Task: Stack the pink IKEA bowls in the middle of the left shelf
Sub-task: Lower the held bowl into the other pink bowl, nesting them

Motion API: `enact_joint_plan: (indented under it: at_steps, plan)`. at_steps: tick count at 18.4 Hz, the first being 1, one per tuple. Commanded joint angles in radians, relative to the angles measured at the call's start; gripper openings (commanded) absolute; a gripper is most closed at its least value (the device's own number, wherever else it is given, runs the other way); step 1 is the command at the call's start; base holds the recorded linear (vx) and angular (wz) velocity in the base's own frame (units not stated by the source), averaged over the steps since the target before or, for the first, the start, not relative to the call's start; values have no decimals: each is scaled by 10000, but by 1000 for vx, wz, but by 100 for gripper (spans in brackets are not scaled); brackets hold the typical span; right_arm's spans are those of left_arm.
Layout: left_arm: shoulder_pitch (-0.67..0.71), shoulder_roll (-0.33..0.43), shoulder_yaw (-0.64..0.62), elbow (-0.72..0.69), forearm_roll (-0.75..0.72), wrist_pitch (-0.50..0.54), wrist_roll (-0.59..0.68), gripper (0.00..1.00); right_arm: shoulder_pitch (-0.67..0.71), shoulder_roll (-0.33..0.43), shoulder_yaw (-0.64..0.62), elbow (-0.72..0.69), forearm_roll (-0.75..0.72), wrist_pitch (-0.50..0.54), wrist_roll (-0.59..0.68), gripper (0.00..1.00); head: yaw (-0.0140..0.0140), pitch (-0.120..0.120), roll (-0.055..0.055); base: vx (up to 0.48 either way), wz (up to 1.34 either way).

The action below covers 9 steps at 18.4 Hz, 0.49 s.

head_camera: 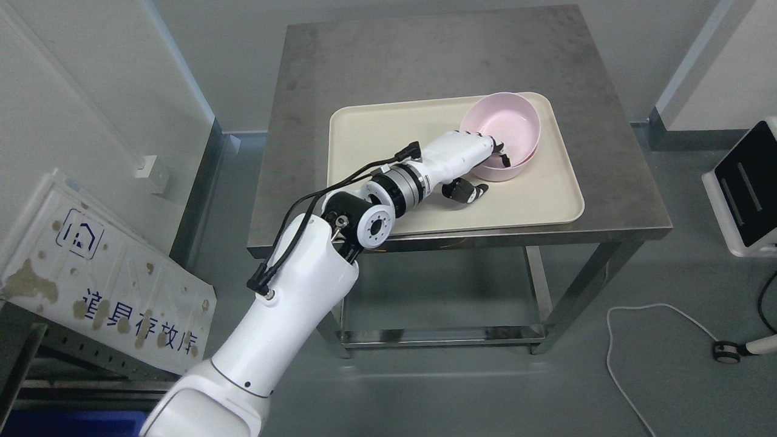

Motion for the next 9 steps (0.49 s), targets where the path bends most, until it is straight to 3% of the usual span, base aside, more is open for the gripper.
enact_joint_plan:
  at_steps: [1, 4, 9]
  plan:
    - [-16, 179, 969, 61, -95, -906, -23, 0, 0, -174, -92, 0, 77, 3, -4, 100, 0, 0, 0, 0, 0]
    - [0, 179, 1369, 15, -64, -1075, 23, 0, 0, -174, -107, 0, 77, 3, -4, 100, 0, 0, 0, 3, 8]
    - [61, 179, 2962, -781, 395, -2578, -99, 1, 0, -174, -107, 0, 77, 3, -4, 100, 0, 0, 0, 0, 0]
